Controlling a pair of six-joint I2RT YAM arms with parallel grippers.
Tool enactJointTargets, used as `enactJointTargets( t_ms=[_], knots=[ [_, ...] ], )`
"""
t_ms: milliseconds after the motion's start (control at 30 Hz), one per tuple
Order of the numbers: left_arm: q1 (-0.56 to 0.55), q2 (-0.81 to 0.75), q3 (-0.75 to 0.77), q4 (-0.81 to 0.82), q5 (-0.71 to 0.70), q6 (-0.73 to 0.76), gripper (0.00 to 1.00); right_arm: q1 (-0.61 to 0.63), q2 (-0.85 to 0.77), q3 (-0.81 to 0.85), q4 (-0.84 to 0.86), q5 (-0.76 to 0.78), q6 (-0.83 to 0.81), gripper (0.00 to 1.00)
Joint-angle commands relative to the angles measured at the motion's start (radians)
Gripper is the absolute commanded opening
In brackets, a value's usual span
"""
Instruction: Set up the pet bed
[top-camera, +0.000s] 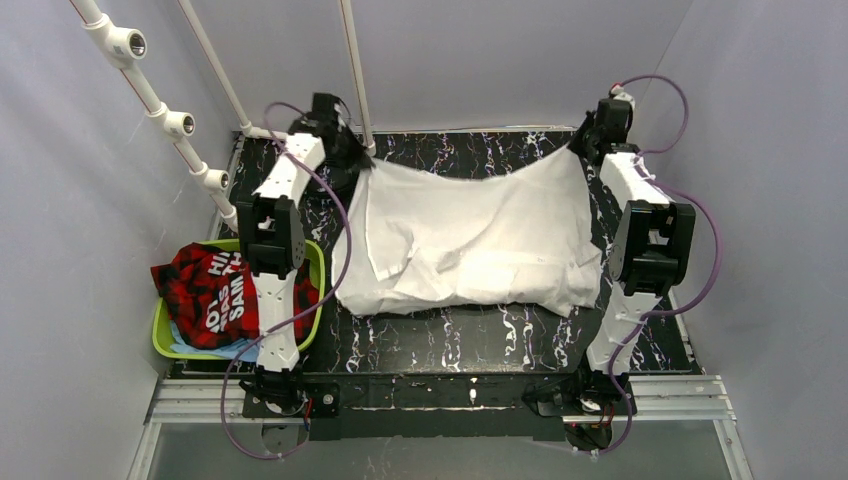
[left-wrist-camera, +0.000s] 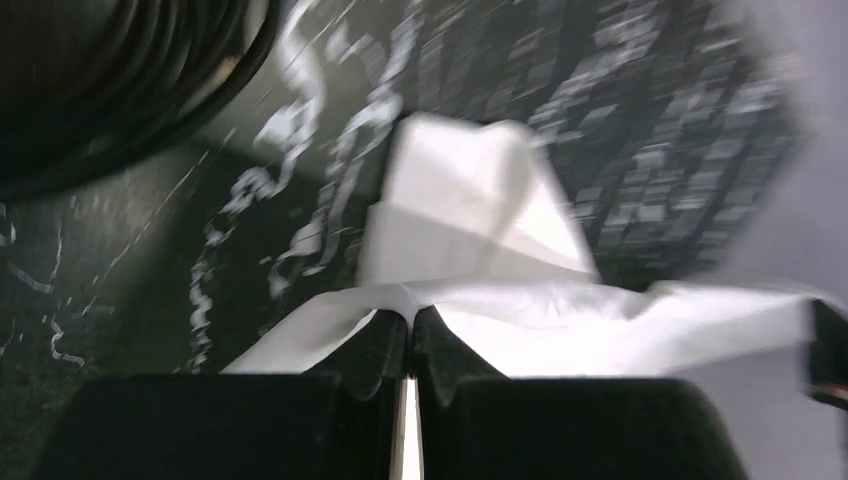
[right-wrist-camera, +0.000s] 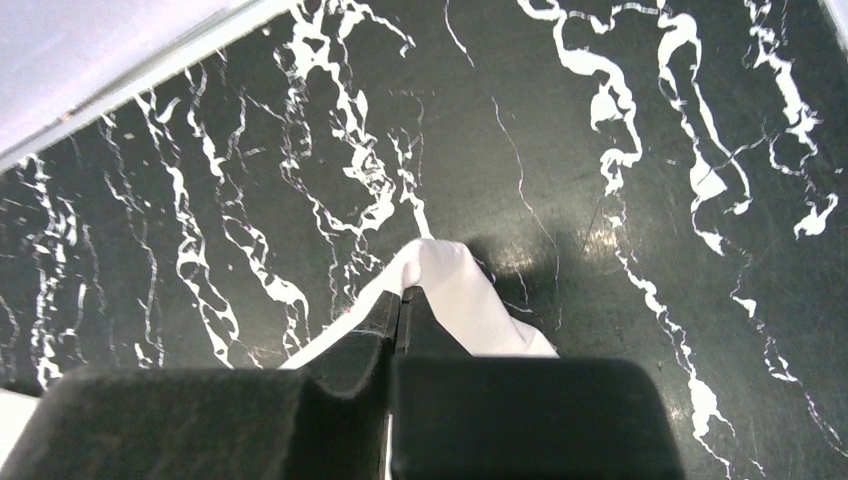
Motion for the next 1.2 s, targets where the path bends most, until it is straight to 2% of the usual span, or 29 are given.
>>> enactJointTargets(
  t_ms=[0,100,300,367,433,500,600,733,900,1067,1167],
  knots=[
    [0.12,-0.047,0.273,0.026,0.231,-0.069,0.0,-0.034,-0.015,0.231,0.078,-0.07,0.048,0.01],
    [0.129,-0.036,0.401,0.165,0.319,-0.07,0.0,-0.041,0.043,0.383,0.171,-0.155,0.062,0.01],
    [0.131,-0.032,0.393,0.688,0.447,-0.23,0.0,-0.047,0.171,0.731,0.392,-0.259,0.141,0.01],
    [0.131,-0.01,0.456,0.73,0.47,-0.263,0.0,-0.053,0.171,0.778,0.488,-0.286,0.181,0.01],
    [0.129,0.002,0.49,0.738,0.497,-0.27,0.0,-0.057,0.128,0.747,0.554,-0.319,0.218,0.01],
    [0.125,-0.017,0.458,0.741,0.524,-0.272,0.0,-0.057,0.044,0.64,0.573,-0.341,0.224,0.01],
    [0.112,-0.104,0.274,0.724,0.56,-0.232,0.0,-0.057,-0.14,0.316,0.538,-0.307,0.187,0.01],
    [0.082,-0.219,0.039,0.427,0.56,-0.053,0.0,-0.06,-0.386,-0.06,0.359,-0.23,0.148,0.01],
    [0.019,-0.387,-0.373,0.157,0.491,0.164,0.0,-0.061,-0.644,-0.382,-0.028,-0.03,0.149,0.01],
    [-0.058,-0.492,-0.653,-0.003,0.377,0.278,0.0,-0.063,-0.744,-0.509,-0.457,0.342,0.2,0.01],
    [-0.093,-0.537,-0.76,-0.094,0.245,0.318,0.0,-0.065,-0.725,-0.528,-0.654,0.443,0.266,0.01]
  ],
)
